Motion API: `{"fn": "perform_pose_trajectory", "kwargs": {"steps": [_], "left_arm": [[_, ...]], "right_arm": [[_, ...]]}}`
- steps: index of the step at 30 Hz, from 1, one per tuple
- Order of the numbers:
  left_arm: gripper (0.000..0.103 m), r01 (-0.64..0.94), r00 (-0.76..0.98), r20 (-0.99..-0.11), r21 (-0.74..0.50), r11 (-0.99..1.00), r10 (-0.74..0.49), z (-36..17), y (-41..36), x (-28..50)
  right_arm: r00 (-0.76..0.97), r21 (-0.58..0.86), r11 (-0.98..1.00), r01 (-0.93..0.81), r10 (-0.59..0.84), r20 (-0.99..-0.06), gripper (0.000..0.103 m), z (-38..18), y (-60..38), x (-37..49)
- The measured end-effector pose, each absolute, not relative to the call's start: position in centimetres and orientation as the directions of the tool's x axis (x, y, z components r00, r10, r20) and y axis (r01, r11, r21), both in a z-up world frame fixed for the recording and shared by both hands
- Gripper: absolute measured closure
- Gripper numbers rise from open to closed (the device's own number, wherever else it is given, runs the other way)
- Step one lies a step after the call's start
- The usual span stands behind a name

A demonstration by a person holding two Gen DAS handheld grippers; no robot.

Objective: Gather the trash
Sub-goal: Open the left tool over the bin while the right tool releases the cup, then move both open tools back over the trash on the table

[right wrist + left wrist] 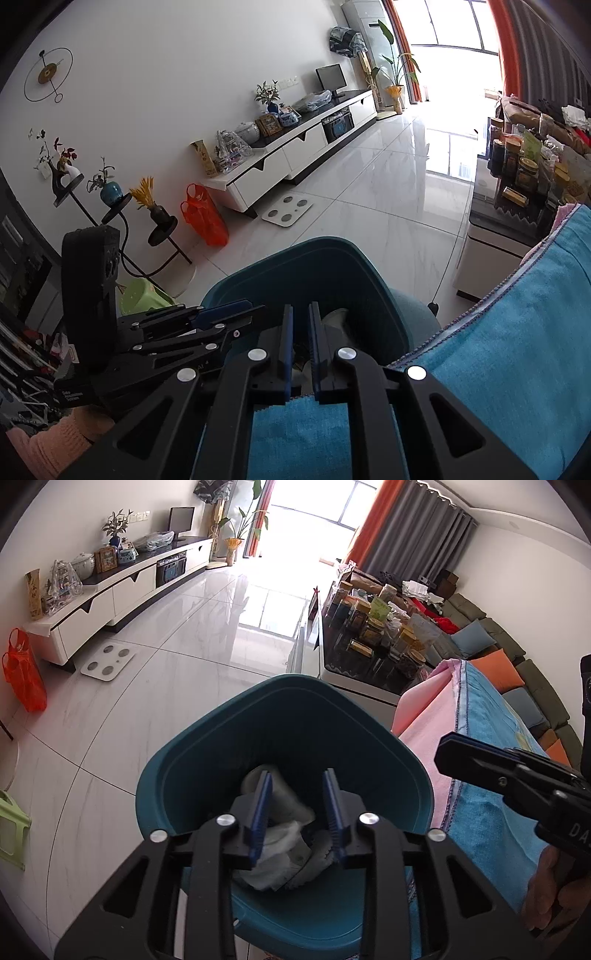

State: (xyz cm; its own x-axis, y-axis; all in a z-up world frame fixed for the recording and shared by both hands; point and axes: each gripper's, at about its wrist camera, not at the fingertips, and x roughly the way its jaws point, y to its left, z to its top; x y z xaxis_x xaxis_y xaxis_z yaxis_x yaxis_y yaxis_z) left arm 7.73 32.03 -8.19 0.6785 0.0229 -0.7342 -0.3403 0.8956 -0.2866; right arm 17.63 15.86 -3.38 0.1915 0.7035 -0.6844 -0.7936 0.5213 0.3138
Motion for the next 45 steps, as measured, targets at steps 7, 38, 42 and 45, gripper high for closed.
{"fn": "perform_pose_trajectory", "kwargs": {"steps": [7,38,42,45], "left_arm": [[0.050,-0.311,0.730,-0.682,-0.286,0.906,0.035,-6.1,30.5,5.7],[0.026,0.603,0.530,-0.628,-0.194,0.774,-0.570,-2.6,-6.9,4.6],[0.026,0.638,0.476,-0.647,-0.213,0.740,-0.596,-3.1,-9.7,5.6],[0.028,0.651,0.452,-0.667,-0.208,0.730,-0.593,-3.7,-11.5,5.8]], "right_arm": [[0.232,0.307,0.524,-0.795,0.729,-0.644,0.072,-1.8,11.8,15.6],[0.780,0.277,0.946,-0.166,0.298,-0.550,0.048,-0.5,-32.3,4.6],[0.771,0.304,0.946,-0.110,0.274,-0.575,0.048,-2.1,-34.8,5.1],[0.764,0.314,0.947,-0.070,0.254,-0.594,0.048,-3.2,-36.4,5.5]]}}
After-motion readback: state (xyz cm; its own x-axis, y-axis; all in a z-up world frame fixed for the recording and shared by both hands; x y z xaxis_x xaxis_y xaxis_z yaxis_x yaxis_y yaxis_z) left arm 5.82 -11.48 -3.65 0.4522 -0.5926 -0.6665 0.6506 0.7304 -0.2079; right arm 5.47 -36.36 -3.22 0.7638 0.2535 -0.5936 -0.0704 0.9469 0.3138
